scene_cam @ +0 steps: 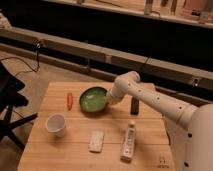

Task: Pick up the ceramic bowl

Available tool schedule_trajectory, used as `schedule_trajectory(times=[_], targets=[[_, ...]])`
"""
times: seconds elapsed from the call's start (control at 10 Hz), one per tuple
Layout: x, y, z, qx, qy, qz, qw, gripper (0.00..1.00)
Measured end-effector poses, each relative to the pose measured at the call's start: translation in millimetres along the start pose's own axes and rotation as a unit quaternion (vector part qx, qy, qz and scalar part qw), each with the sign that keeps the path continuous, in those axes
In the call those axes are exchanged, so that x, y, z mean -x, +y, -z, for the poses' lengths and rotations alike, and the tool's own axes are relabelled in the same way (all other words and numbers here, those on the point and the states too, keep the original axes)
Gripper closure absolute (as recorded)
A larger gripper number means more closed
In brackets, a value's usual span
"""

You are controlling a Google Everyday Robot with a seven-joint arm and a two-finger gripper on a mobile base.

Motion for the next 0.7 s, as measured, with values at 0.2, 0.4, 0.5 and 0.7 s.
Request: schedule_trajectory(times=[0.2,0.4,0.5,0.7], targets=[[-6.5,3.0,-7.2,0.066,0.013,0.009,0.9977,0.79],[-9.3,5.9,0.5,0.090,0.016,0.011,0.9958,0.83],[-7.0,-3.1,11.3,0.074,0.008,0.014,0.9971,0.95],[-12.2,-10.7,35.8,0.049,0.011,0.018,0.9986,1.00]])
